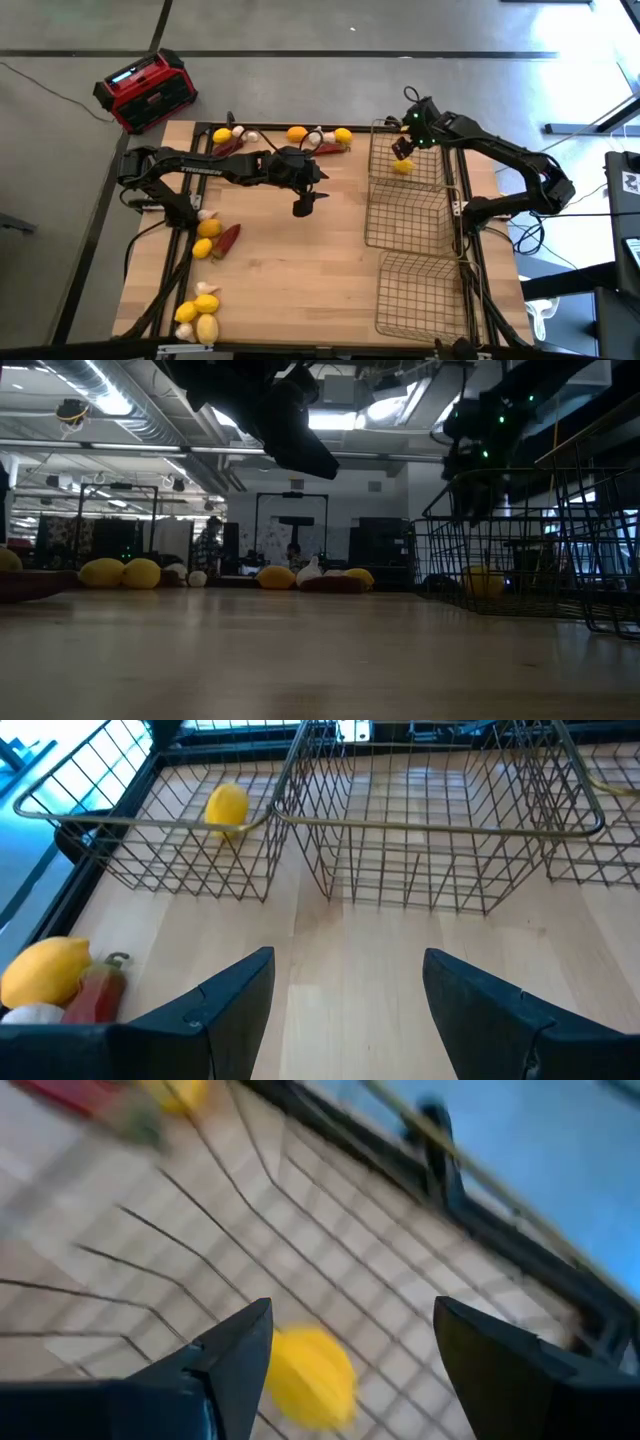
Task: Sort produce into baskets
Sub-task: Put the yellow lemon into the top wire basket
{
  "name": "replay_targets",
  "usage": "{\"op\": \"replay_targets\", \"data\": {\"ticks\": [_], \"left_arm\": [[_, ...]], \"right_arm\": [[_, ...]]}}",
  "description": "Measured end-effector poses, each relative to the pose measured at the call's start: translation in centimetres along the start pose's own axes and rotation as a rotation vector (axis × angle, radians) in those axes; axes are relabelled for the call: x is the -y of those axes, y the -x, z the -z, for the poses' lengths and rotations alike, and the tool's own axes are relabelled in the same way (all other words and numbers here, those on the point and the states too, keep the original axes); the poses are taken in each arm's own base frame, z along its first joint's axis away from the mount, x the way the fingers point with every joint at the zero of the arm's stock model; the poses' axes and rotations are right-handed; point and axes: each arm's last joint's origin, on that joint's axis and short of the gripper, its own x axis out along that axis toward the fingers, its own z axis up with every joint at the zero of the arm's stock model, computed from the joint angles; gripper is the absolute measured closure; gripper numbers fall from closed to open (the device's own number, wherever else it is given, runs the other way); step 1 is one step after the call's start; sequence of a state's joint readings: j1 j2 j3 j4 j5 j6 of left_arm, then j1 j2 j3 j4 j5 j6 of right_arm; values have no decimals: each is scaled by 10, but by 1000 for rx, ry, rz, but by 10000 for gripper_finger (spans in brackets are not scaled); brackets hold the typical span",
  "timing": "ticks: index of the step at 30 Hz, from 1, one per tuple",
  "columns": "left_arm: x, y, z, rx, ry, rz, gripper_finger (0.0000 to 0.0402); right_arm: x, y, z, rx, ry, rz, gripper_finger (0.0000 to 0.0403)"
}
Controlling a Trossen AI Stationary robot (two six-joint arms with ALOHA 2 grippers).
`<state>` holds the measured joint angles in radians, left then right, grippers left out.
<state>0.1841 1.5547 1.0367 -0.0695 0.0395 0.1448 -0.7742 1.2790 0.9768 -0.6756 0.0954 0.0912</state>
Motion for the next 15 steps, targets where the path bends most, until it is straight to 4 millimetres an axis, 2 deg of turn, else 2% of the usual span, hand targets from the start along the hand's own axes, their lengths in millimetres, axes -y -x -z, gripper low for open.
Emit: {"op": "replay_targets", "data": {"ticks": [5,8,15], "left_arm": [[0,0,1,-5,2,-6,149],[-2,0,1,-16,-21,-67,149],[-15,1,9,-102,-48,-197,149]], "right_arm": [[-25,23,-7,176,102,-82,130],[-41,33,-9,262,170,-132,129],[-71,42,-10,366,250,-225,129]]}}
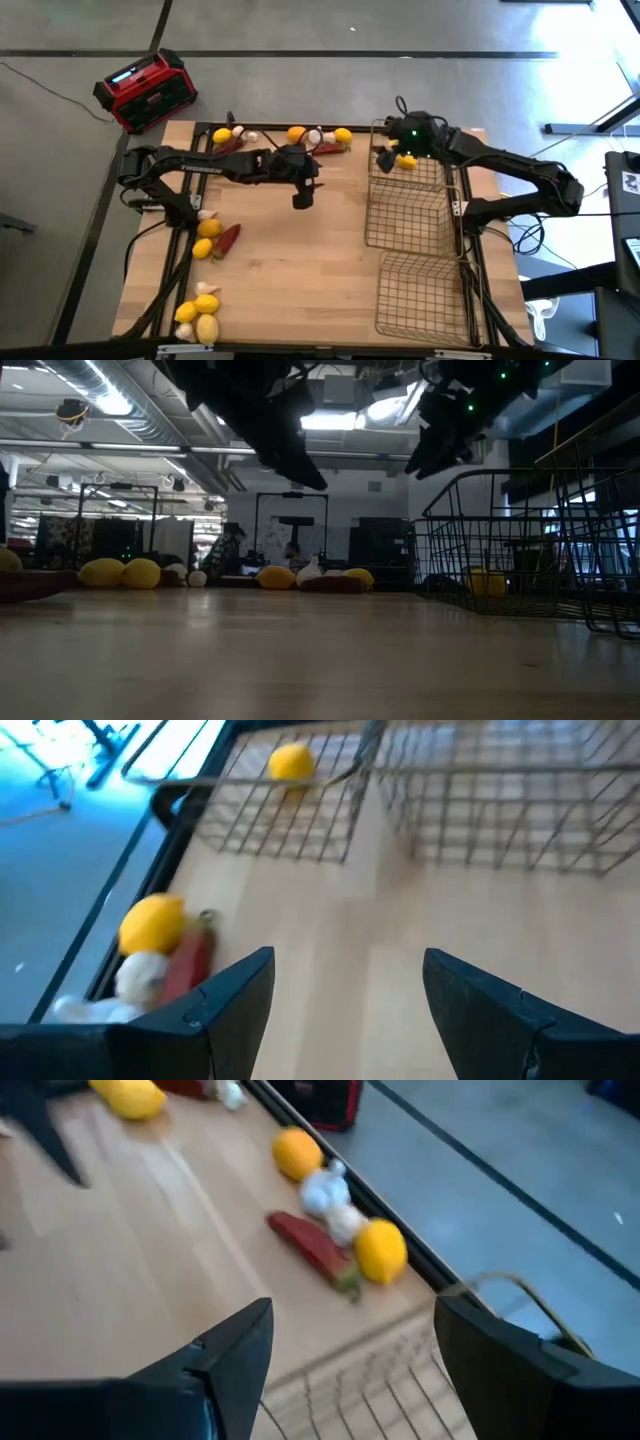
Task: Sort produce into baskets
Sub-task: Put the yellow lemon into the top wire basket
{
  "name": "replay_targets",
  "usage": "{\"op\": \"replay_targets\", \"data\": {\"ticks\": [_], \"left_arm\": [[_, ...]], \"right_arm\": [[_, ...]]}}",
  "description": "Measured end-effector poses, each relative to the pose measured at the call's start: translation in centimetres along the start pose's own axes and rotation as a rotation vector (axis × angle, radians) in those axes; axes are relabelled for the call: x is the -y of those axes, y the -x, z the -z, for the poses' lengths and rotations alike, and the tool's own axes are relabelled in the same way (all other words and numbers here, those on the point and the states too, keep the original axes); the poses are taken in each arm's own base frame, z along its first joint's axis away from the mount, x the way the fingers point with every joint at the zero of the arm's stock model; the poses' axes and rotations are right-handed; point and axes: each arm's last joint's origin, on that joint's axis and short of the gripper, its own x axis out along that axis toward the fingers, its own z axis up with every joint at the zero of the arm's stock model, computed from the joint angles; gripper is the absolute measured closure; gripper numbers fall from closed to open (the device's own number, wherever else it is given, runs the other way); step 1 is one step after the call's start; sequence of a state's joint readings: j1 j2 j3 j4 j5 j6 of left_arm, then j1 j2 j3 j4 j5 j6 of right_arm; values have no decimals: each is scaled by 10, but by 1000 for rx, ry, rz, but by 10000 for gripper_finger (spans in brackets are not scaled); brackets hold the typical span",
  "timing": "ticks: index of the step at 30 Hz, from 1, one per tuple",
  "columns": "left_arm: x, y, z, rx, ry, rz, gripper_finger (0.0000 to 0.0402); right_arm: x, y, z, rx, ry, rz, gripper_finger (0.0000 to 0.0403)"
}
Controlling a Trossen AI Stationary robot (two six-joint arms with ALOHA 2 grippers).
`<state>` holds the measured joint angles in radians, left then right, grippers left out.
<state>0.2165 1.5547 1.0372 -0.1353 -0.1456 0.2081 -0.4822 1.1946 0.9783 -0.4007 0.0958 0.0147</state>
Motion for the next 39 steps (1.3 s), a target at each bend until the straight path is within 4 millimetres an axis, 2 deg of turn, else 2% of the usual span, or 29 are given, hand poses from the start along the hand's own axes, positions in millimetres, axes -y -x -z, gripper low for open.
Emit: {"op": "replay_targets", "data": {"ticks": [7,18,30,39], "left_arm": [[-31,-3,12,-78,55,-65,149],[-91,-2,36,-157,136,-198,149],[-125,-33,69,-239,112,-247,149],[-149,-42,82,-259,134,-244,149]], "right_arm": [[-12,1,-7,78,15,-31,129],[-11,1,-8,90,10,-30,129],[-11,1,-8,88,10,-30,129],[-11,1,-8,92,8,-22,129]]}}
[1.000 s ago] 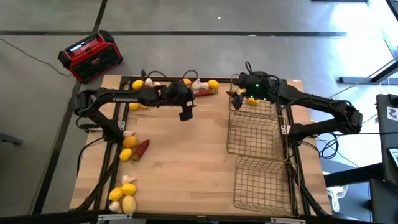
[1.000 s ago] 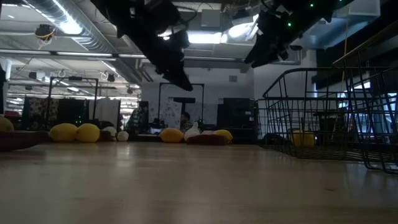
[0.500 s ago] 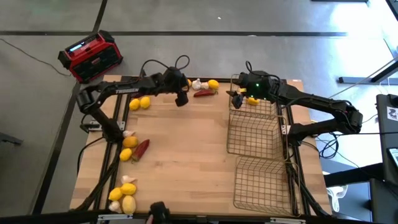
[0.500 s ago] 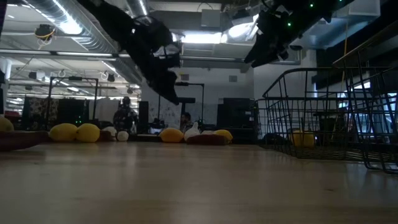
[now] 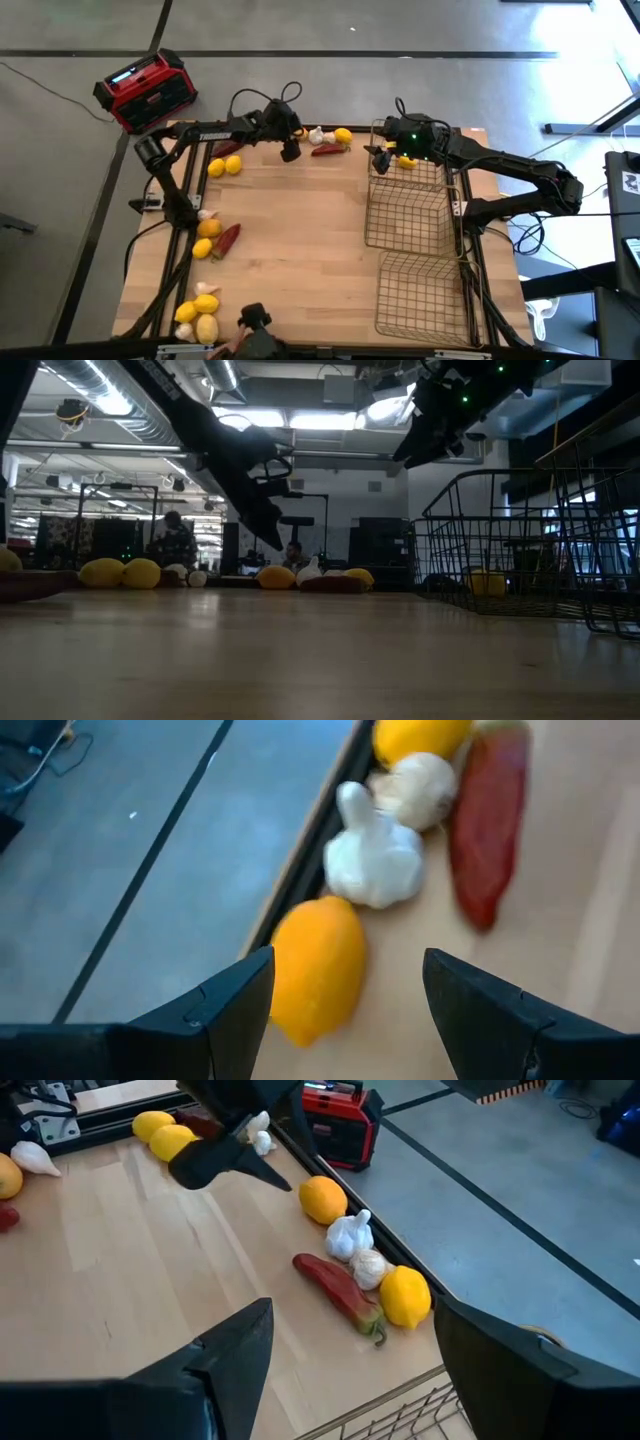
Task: Sort produce into baskets
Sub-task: Put the yellow lemon into the top wire basket
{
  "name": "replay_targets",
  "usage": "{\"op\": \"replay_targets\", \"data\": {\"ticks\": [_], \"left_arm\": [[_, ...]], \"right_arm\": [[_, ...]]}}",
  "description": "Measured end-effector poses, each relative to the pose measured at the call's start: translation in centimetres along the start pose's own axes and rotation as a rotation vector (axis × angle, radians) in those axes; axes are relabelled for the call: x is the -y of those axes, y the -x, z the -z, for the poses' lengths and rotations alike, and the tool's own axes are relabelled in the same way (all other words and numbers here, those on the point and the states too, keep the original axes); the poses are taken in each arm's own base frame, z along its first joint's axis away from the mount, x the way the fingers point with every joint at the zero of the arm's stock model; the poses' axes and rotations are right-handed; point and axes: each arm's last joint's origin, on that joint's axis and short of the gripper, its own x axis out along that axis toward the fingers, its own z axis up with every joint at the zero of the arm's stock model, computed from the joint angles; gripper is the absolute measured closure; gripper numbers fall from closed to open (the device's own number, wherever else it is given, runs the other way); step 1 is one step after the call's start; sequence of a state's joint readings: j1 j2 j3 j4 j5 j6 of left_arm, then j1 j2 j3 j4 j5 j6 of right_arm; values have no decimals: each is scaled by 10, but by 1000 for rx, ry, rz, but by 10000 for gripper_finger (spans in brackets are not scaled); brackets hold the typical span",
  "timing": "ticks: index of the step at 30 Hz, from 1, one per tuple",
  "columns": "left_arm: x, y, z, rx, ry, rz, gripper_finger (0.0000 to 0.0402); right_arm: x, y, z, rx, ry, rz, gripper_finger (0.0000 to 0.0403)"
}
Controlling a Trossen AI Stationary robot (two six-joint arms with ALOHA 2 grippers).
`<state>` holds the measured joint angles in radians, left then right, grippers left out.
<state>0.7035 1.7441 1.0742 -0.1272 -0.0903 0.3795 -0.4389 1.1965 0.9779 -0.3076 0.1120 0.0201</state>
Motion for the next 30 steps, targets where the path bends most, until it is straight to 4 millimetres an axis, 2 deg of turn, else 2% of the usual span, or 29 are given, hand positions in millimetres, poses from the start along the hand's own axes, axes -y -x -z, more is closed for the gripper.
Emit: {"op": "replay_targets", "data": {"ticks": [6,13,22,30], "left_arm": [[-10,-12,-5,10,16,23,149],[-17,-39,-4,-28,9,24,149],[-18,-60,14,-124,6,79,149],[-18,-66,23,-155,20,129,151]], "right_arm": [[0,0,0,-1,0,2,129],[0,0,0,-4,1,4,129],[0,0,3,-28,3,4,129],[0,0,4,-41,4,4,129]]}}
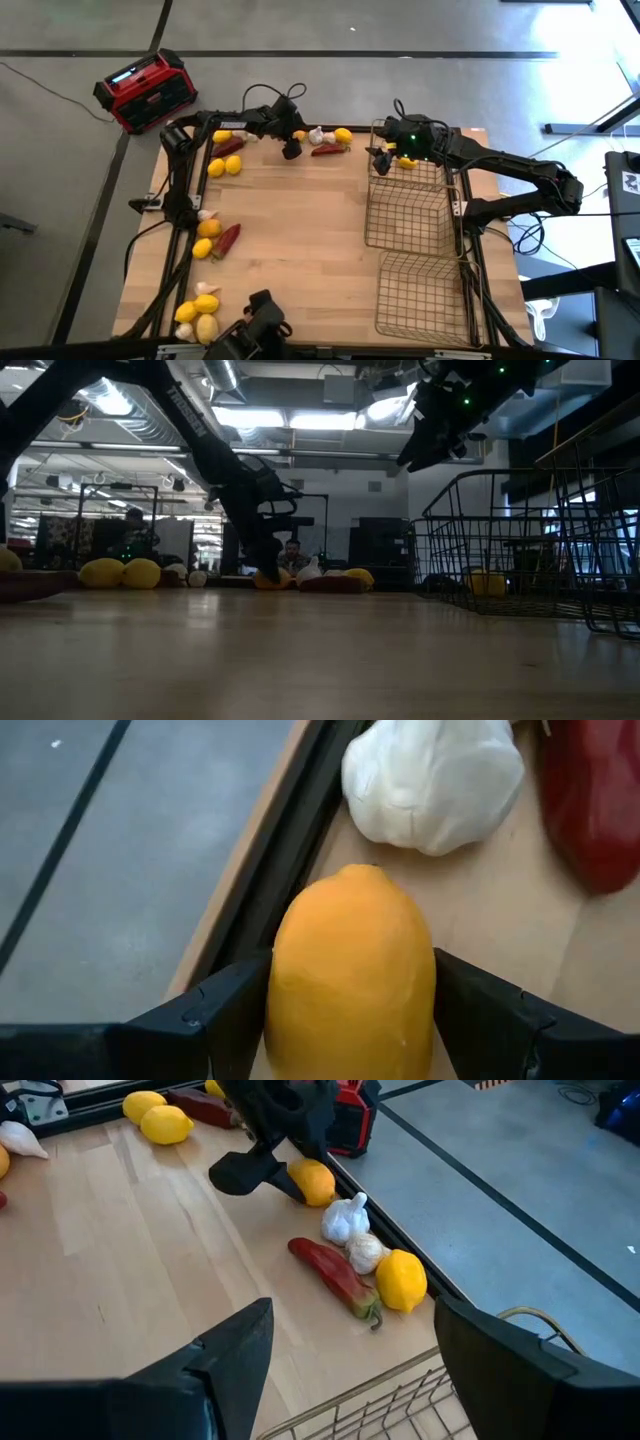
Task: Sort produce into baskets
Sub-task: Put the yellow lemon into the top wire basket
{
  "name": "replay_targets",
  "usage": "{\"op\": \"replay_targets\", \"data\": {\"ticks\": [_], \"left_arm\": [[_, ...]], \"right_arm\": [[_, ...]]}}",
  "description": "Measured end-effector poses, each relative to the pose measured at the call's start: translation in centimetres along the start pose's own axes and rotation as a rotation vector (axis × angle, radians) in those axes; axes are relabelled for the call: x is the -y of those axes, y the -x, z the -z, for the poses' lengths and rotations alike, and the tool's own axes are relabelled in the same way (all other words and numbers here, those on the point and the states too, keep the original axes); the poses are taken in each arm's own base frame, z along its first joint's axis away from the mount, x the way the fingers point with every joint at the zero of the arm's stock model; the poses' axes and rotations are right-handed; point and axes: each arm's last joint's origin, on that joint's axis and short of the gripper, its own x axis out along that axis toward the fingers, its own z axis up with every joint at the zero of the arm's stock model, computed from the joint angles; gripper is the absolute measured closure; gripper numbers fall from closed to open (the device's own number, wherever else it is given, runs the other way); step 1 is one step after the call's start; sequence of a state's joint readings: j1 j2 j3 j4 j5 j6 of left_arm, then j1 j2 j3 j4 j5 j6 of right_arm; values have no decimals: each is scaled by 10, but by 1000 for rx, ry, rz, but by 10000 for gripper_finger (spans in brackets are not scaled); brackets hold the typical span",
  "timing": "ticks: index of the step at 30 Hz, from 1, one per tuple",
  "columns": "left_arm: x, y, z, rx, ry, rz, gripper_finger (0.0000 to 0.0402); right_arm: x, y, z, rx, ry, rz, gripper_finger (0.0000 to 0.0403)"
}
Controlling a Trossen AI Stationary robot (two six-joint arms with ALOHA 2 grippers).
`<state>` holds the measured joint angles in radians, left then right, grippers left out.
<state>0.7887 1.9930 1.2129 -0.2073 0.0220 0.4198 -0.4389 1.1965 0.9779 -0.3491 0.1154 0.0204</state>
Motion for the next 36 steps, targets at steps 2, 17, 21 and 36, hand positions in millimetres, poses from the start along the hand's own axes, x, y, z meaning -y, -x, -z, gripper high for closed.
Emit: {"op": "replay_targets", "data": {"ticks": [2,17,21,36], "left_arm": [[0,0,0,-1,-1,6,160],[21,26,-8,-30,-29,56,176],[31,55,-23,40,-38,51,173],[96,159,-61,353,-119,165,178]], "right_arm": [[0,0,0,0,0,0,129],[0,0,-1,16,-5,0,129],[0,0,-3,36,-8,-6,129],[-10,1,-13,135,12,-329,129]]}}
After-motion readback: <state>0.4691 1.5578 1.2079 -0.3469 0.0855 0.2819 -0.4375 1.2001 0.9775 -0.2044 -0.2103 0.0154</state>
